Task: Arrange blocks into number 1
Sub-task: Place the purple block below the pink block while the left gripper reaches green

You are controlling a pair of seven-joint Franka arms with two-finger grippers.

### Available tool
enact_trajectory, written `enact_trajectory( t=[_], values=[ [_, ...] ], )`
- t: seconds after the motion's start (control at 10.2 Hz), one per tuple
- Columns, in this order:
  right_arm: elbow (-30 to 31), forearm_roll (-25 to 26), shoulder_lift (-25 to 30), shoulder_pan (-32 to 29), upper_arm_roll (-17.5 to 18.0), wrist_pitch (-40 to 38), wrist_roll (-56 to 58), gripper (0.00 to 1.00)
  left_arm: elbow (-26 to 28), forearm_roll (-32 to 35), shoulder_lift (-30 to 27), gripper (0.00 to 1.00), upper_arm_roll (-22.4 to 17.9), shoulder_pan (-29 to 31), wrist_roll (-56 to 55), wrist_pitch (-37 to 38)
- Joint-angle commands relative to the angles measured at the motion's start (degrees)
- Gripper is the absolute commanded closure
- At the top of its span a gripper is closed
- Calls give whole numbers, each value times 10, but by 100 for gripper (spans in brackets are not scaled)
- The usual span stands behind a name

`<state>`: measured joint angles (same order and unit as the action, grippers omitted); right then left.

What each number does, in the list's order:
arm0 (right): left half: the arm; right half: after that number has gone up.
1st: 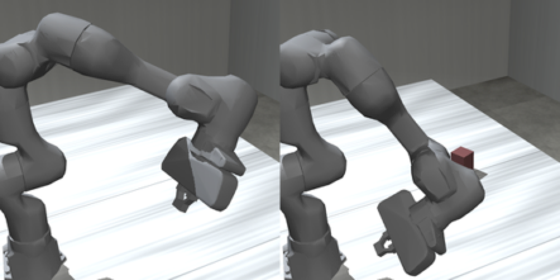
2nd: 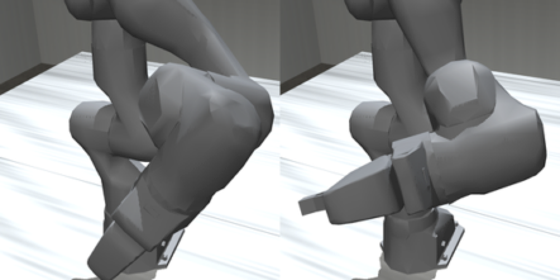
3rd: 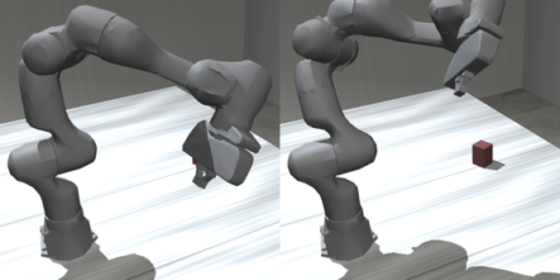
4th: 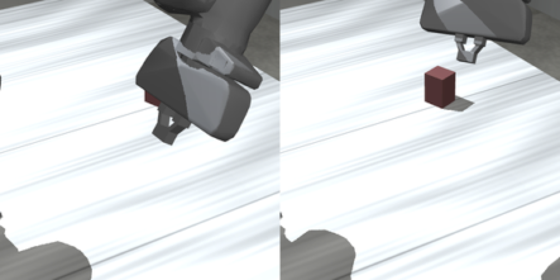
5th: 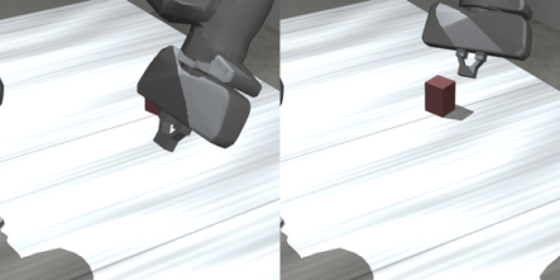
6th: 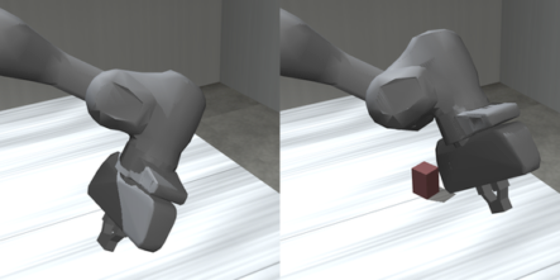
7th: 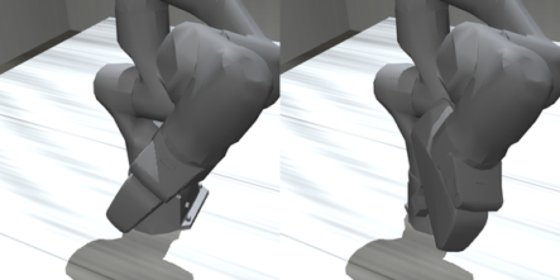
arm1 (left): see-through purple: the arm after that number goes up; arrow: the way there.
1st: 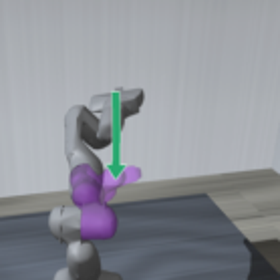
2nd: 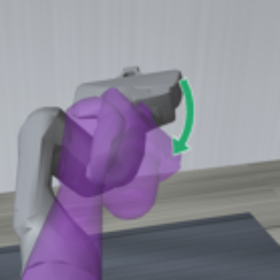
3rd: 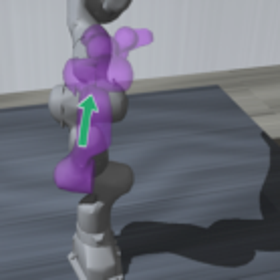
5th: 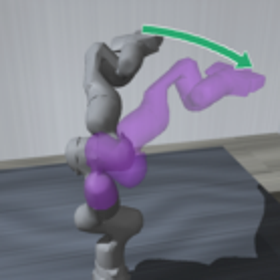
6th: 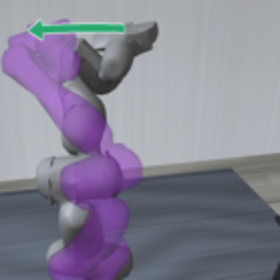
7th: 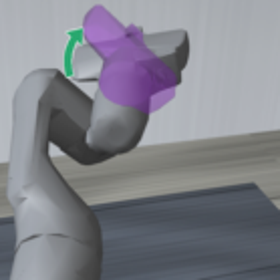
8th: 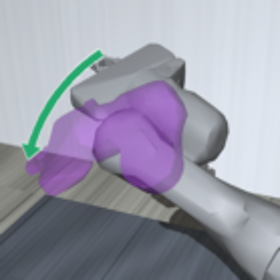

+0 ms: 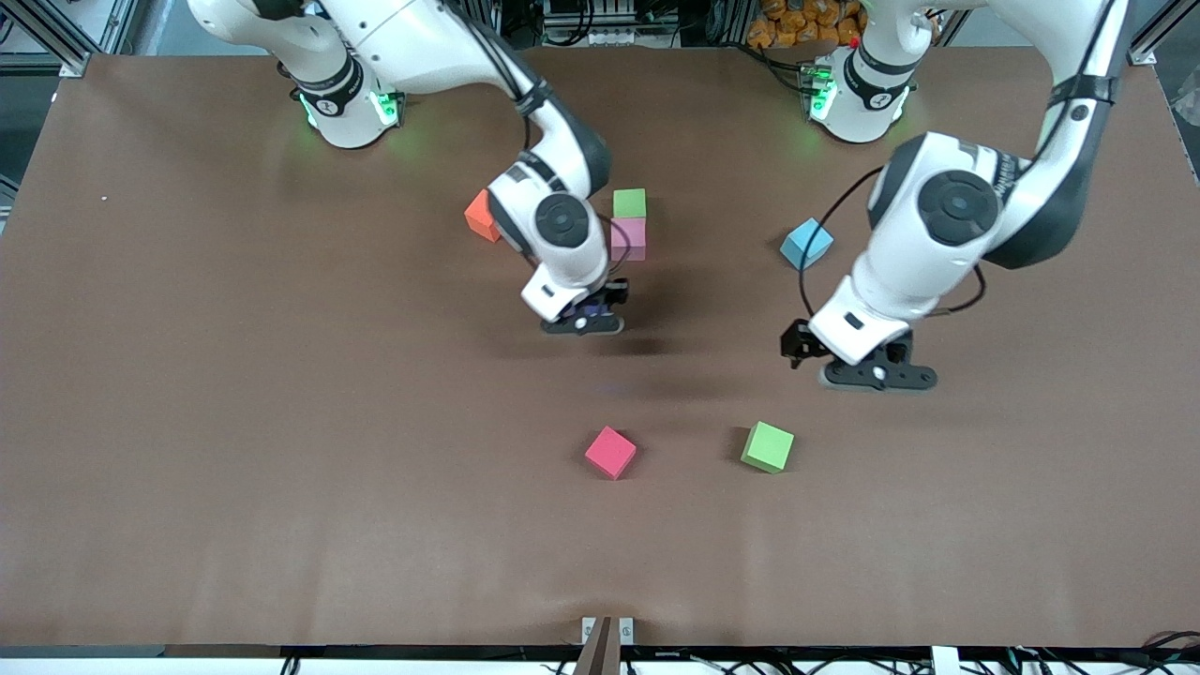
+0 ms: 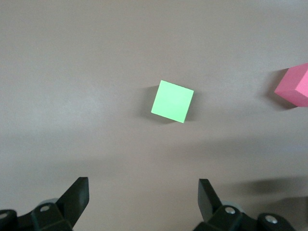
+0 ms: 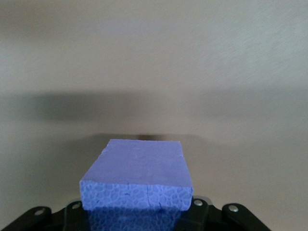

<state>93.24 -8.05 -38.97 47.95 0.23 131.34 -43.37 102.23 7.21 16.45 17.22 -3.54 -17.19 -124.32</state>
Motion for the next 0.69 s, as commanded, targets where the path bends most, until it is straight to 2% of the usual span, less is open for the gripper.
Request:
enact_trajectory(
  t=[0.0,0.2,0.29,0.59],
  values=[
    [-41,-8,-50,31,-4,1,-29,100,-27,-12,39,0,-3,-3,58,12],
    [-41,-10,-54,55,-4,1,-34,100,-52,-14,61,0,-33,-15,78,8],
    [-40,-12,-54,64,-4,0,-44,100,-89,-14,85,0,-39,-28,78,9],
    [-38,-11,-53,75,-4,-6,-58,100,-154,-13,136,0,-43,-37,87,8]
  ],
)
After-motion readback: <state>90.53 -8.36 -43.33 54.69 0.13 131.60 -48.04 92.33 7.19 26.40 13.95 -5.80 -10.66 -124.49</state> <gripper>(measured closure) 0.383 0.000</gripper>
